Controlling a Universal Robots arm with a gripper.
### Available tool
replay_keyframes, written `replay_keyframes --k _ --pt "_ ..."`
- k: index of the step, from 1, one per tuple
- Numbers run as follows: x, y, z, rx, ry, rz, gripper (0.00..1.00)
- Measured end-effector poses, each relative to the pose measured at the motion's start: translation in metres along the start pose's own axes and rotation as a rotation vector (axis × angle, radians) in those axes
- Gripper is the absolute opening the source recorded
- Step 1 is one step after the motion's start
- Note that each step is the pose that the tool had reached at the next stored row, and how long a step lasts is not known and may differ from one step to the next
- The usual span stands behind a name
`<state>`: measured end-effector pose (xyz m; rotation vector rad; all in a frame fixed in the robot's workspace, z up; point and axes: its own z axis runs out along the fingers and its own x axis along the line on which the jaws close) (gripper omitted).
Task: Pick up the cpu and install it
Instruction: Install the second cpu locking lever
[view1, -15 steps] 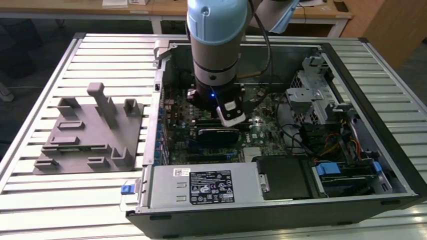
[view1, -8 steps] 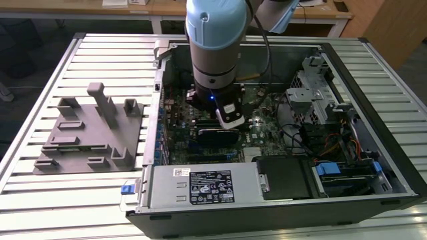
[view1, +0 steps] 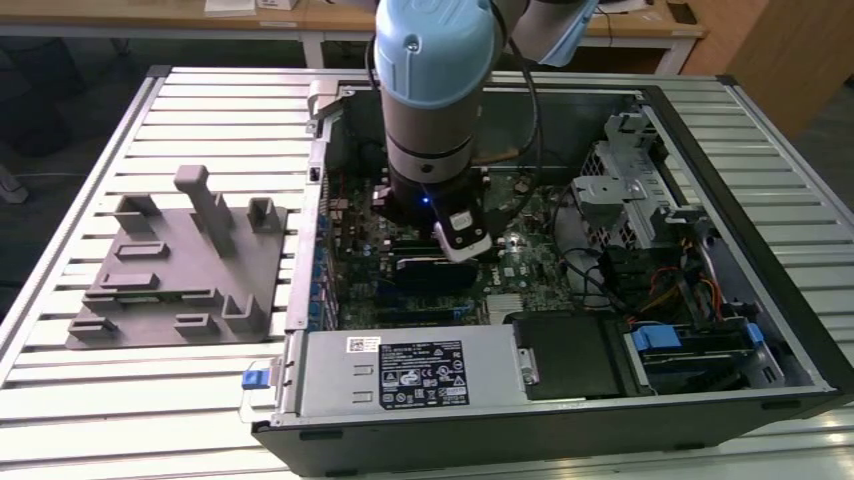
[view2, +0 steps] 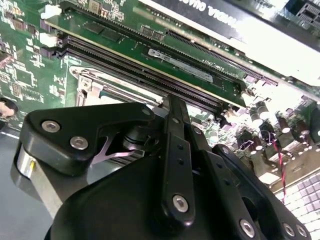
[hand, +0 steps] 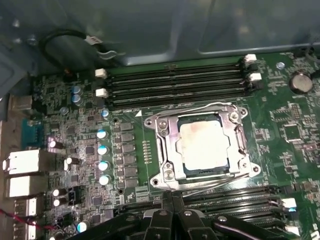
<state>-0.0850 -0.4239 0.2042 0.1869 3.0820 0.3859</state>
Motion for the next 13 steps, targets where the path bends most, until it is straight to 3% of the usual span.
replay_keyframes --k 5,13 --pt "-0.0001 -0.0002 0.0007 -0.0023 0.0123 -0.048 0.11" --pt "-0.0003 -0.0009 0.0037 -0.0069 0.0135 -0.05 0.11"
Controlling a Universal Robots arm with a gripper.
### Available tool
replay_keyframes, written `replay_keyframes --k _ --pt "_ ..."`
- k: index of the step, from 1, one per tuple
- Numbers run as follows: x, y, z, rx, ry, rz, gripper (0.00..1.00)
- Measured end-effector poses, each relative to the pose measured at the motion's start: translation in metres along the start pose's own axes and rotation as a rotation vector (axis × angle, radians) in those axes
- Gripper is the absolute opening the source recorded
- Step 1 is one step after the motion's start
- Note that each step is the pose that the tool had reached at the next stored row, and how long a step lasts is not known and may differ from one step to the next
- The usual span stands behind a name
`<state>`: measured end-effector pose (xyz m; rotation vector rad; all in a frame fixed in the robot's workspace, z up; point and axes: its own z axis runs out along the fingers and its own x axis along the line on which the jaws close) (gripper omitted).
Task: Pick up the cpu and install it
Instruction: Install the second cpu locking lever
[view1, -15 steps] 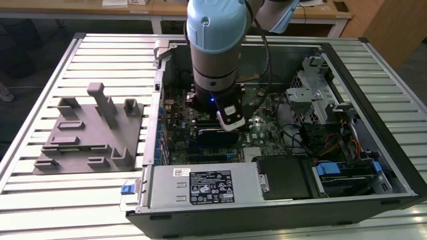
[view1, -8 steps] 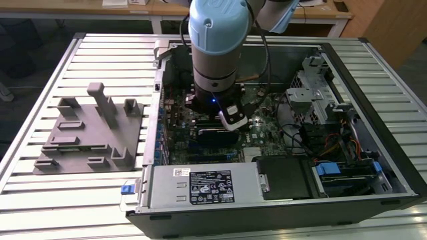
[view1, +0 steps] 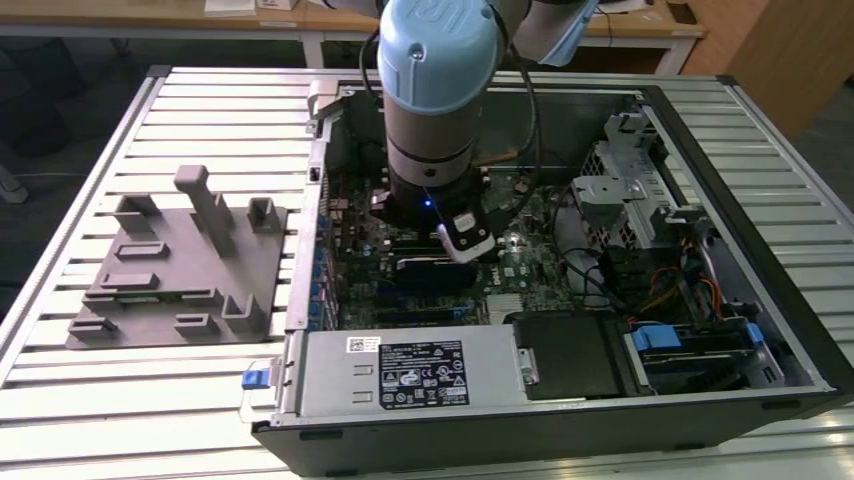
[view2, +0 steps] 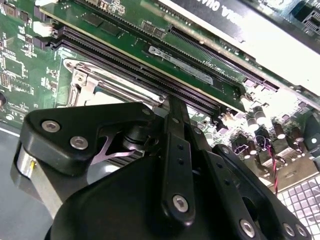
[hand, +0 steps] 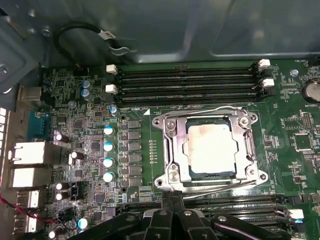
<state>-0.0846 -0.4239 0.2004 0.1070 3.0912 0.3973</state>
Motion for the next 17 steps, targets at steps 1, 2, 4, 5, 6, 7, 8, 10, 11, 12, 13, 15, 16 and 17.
replay_keyframes --k 1,2,4,5,6,7,8,10,11,12,13,15,16,17 --pt "0.0 -0.0002 0.0004 -0.0007 0.0001 0.0 0.11" --pt "0.0 -0.0003 0.0009 -0.002 0.0002 0.0 0.11" --pt "0.0 -0.0005 0.0019 -0.0064 0.0005 0.0 0.11" --pt "0.0002 -0.0006 0.0023 -0.0094 0.0006 0.0 0.11" --pt "0.0003 -0.0007 0.0026 -0.0118 0.0008 0.0 0.11" --pt "0.0004 -0.0008 0.003 -0.014 0.0008 0.0 0.11" --pt "0.0004 -0.0009 0.0034 -0.0154 0.0009 0.0 0.11" --pt "0.0008 -0.0011 0.004 -0.0166 0.001 0.0 0.11" --pt "0.0012 -0.0011 0.0043 -0.017 0.001 0.001 0.11" --pt "0.0017 -0.0012 0.0045 -0.0172 0.0011 0.0 0.11" --pt "0.0025 -0.0012 0.0047 -0.0176 0.0011 0.0 0.11" --pt "0.0041 -0.0012 0.005 -0.0185 0.0012 0.001 0.11" --pt "0.0045 -0.0012 0.0052 -0.019 0.0013 0.001 0.11" --pt "0.0049 -0.0009 0.0056 -0.0197 0.0013 0.001 0.11"
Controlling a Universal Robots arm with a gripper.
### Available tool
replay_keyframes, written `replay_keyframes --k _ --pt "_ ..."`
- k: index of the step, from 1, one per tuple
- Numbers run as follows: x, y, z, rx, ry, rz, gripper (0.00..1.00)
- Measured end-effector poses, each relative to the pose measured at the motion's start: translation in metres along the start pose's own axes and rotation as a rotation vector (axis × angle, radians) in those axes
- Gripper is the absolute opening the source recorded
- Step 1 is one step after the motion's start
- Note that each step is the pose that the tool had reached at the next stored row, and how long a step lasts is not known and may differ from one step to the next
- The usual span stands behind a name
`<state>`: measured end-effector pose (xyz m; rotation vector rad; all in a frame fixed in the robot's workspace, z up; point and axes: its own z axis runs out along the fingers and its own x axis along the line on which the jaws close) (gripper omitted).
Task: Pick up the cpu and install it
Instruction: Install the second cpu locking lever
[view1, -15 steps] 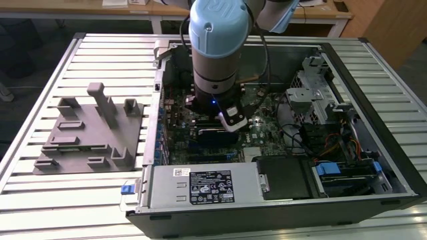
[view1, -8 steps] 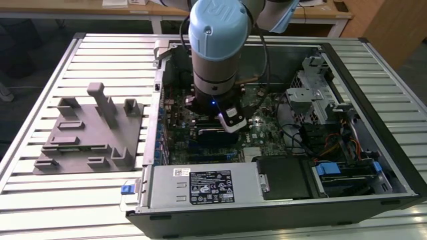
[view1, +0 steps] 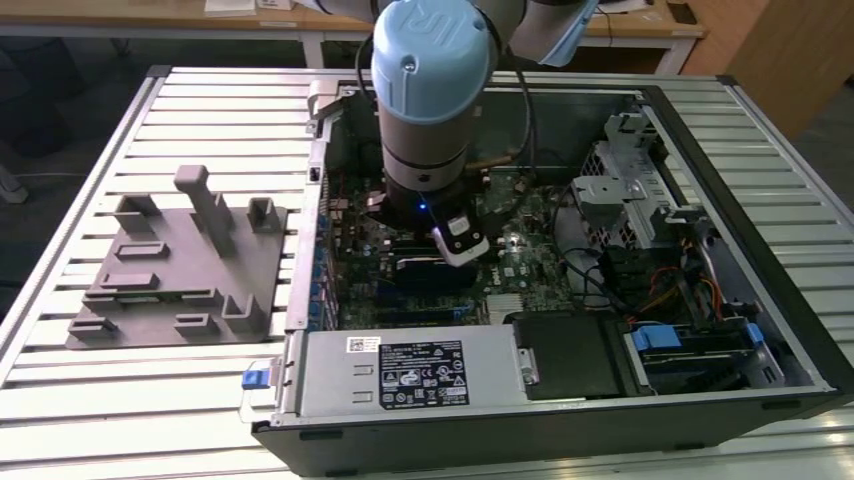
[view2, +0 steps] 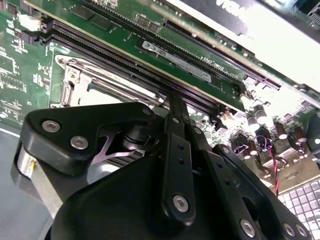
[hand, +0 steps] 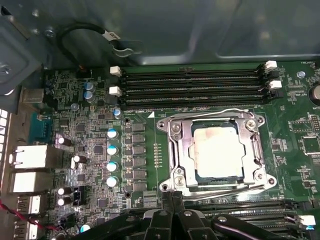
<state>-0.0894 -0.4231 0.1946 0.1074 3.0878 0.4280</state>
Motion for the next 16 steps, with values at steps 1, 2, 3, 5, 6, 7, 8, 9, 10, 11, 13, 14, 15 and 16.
replay_keyframes --k 1,2,3,5,6,7,8,9,10,11,13,14,15,16 --pt "0.0001 0.0004 0.0004 -0.0008 0.0 0.0 0.11" --pt "0.0002 0.0008 0.0008 -0.0015 0.0001 0.0 0.11" --pt "0.0002 0.0014 0.0012 -0.0021 0.0001 0.0 0.11" --pt "0.0004 0.0029 0.002 -0.0022 0.0001 0.0 0.11" --pt "0.0004 0.0035 0.0024 -0.002 0.0002 0.0 0.11" --pt "0.0004 0.0036 0.0028 -0.0022 0.0002 0.0 0.11" --pt "0.0004 0.0036 0.0034 -0.0024 0.0002 0.0 0.11" --pt "0.0004 0.0035 0.0039 -0.0026 0.0002 0.0 0.11" --pt "0.0004 0.0034 0.0043 -0.003 0.0001 0.0 0.11" --pt "0.0005 0.0033 0.0046 -0.0033 0.0001 0.0 0.11" --pt "0.0005 0.0031 0.0056 -0.0039 0.0 0.0 0.11" --pt "0.0005 0.003 0.0058 -0.0037 0.0002 0.0 0.11" --pt "0.0005 0.0029 0.0061 -0.0036 0.0003 0.0 0.11" --pt "0.0005 0.0028 0.0063 -0.0035 0.0003 0.0 0.11"
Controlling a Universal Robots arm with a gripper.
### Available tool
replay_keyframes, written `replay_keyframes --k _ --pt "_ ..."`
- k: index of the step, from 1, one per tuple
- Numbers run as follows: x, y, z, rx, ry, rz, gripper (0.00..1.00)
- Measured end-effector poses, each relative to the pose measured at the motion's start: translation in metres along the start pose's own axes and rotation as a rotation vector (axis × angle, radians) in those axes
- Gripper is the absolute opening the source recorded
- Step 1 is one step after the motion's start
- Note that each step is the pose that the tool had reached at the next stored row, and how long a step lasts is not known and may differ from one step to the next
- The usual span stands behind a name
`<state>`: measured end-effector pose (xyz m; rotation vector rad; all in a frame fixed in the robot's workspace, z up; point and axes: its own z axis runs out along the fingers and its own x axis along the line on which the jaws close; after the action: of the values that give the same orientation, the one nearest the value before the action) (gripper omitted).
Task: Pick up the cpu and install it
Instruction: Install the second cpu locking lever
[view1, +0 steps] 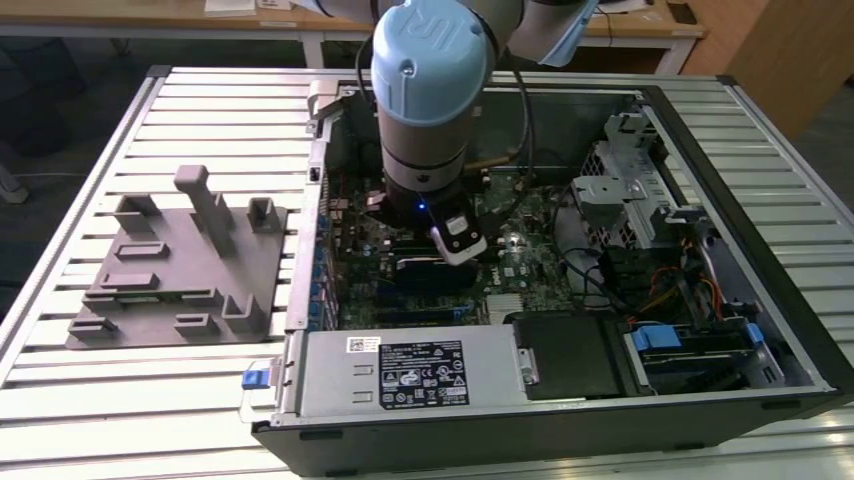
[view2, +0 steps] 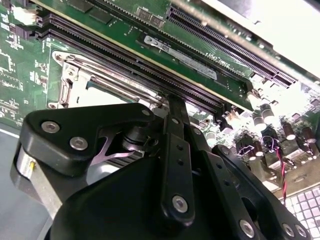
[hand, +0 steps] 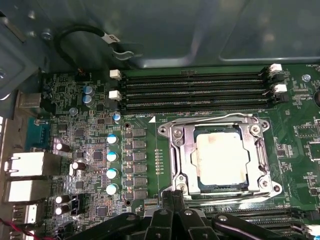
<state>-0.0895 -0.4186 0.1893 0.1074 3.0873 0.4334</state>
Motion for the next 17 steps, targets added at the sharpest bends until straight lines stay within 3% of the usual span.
replay_keyframes --k 12,17 --pt "0.0 -0.0001 0.0015 -0.0002 -0.0003 0.0 0.11" --pt "-0.0001 0.0034 -0.0107 -0.0003 -0.0004 0.0 0.11"
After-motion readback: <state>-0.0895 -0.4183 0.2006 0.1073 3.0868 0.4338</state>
